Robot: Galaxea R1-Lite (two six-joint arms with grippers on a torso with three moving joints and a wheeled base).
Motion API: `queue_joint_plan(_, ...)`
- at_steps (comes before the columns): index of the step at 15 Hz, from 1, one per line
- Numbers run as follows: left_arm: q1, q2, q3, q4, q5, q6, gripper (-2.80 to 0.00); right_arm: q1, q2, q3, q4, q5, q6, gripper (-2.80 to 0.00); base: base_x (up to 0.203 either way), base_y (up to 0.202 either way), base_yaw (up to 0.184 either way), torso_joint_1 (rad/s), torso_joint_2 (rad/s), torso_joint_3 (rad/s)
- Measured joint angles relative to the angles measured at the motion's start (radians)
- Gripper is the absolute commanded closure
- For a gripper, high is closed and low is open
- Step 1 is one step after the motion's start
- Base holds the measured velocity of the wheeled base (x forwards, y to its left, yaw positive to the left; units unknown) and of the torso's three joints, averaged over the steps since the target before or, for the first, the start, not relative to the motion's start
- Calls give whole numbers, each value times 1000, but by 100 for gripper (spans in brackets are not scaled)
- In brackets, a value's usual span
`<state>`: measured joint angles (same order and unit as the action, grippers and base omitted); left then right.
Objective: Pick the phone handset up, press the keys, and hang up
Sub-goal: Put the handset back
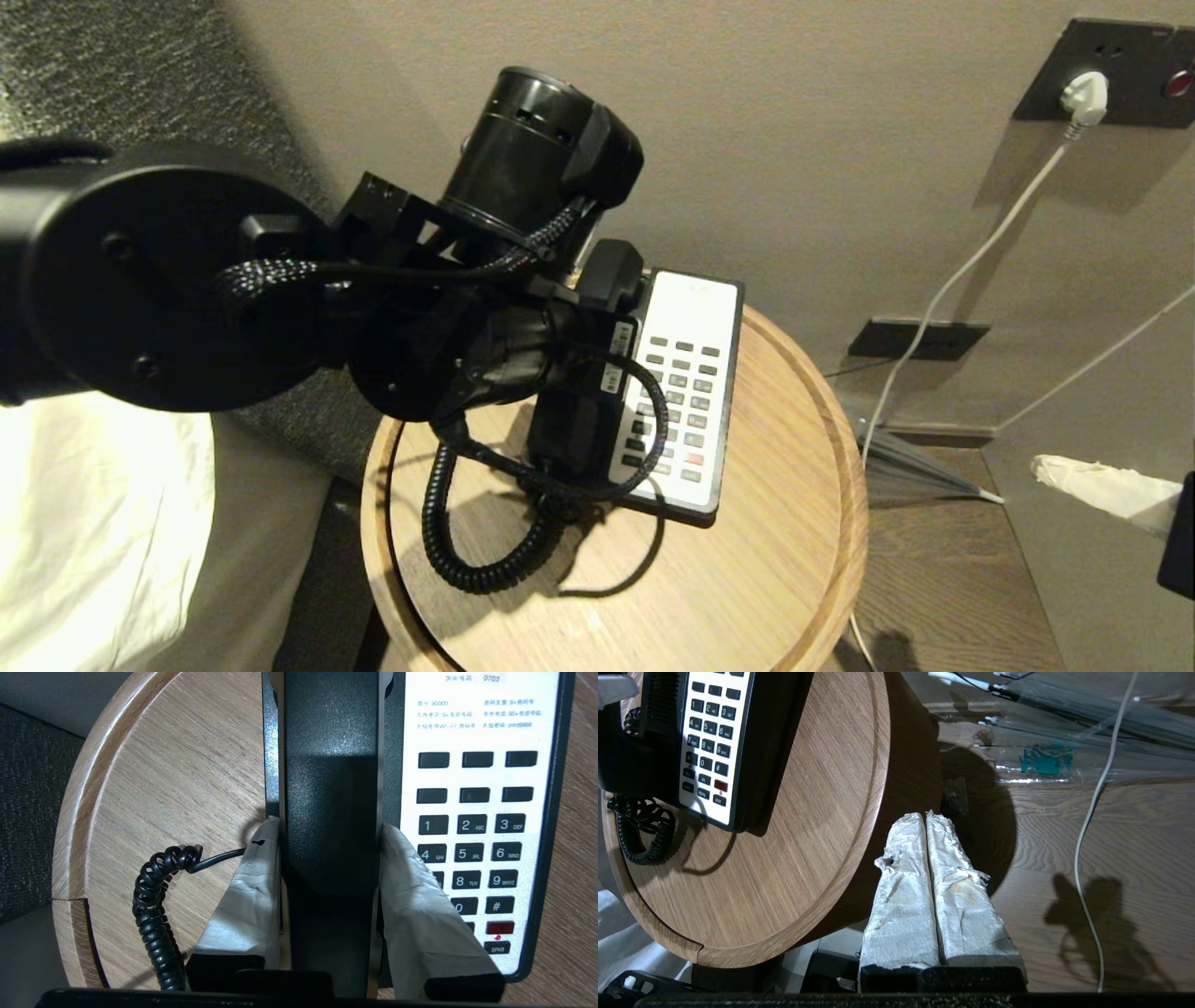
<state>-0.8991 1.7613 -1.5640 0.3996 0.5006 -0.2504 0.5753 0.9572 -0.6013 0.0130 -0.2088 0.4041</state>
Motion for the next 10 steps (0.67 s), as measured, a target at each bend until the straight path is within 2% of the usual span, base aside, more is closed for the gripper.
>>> queue_joint_plan(10,1,27,0,-7,1,-2,0,-1,-4,2,3,4,0,0,0,0,0,0,0,0)
